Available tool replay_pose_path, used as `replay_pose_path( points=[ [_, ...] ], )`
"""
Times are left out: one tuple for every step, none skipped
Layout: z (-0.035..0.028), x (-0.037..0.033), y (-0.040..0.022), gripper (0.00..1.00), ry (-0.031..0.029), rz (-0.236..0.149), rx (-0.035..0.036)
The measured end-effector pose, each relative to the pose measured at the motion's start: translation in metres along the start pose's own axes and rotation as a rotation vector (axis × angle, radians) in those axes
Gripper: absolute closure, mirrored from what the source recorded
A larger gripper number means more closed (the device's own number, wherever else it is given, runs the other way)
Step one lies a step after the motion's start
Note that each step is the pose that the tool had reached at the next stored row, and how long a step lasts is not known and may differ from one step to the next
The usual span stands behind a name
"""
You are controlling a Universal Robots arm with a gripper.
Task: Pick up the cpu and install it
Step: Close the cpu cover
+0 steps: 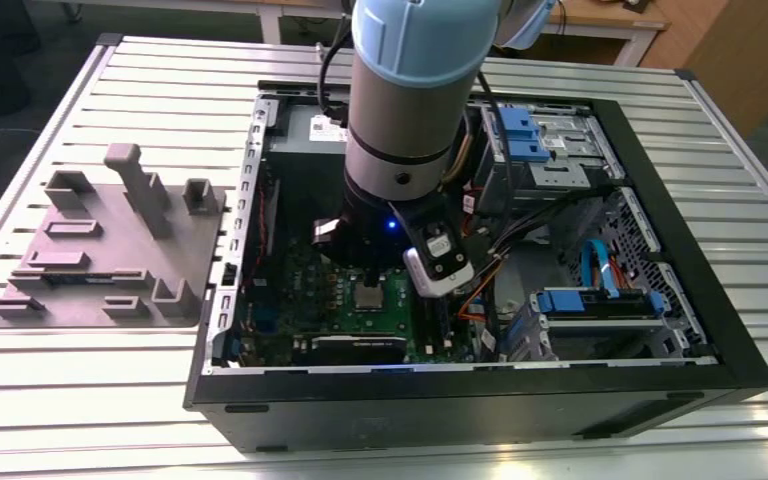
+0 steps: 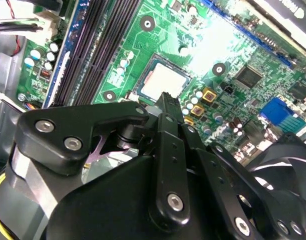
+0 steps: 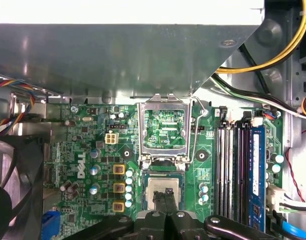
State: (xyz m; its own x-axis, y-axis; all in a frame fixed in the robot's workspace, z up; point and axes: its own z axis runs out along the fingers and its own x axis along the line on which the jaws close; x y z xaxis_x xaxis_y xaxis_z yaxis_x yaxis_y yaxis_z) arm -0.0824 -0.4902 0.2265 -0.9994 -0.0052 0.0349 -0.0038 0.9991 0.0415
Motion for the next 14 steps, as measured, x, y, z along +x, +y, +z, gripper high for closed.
replay_pose_path(
  points=[
    [-0.0004, 0.0, 0.0001, 0.9, -0.0002, 0.0, -0.0003],
    [-0.0008, 0.0, 0.0001, 0.9, -0.0001, 0.0, -0.0002],
    [-0.0011, 0.0, 0.0001, 0.9, -0.0001, 0.0, -0.0003],
    [-0.0016, 0.0, 0.0001, 0.9, -0.0001, 0.0, -0.0002],
    [-0.0019, 0.0, 0.0001, 0.9, -0.0002, 0.0, -0.0003],
    [-0.0022, 0.0001, 0.0001, 0.9, -0.0002, 0.0, -0.0003],
    [-0.0027, 0.0001, 0.0002, 0.9, -0.0002, 0.0, -0.0003],
    [-0.0032, 0.0001, 0.0002, 0.9, -0.0001, 0.0, -0.0002],
    [-0.0037, 0.0001, 0.0002, 0.9, -0.0001, 0.0, -0.0002],
    [-0.0043, 0.0002, 0.0002, 0.9, -0.0001, 0.0, -0.0002],
    [-0.005, 0.0002, 0.0003, 0.9, -0.0001, 0.0, -0.0002],
    [-0.006, 0.0002, 0.0003, 0.9, -0.0001, 0.0, -0.0001],
    [-0.0072, 0.0002, 0.0003, 0.9, -0.0001, 0.0, -0.0002],
    [-0.0083, 0.0003, 0.0004, 0.9, -0.0002, 0.0, -0.0003]
  ],
)
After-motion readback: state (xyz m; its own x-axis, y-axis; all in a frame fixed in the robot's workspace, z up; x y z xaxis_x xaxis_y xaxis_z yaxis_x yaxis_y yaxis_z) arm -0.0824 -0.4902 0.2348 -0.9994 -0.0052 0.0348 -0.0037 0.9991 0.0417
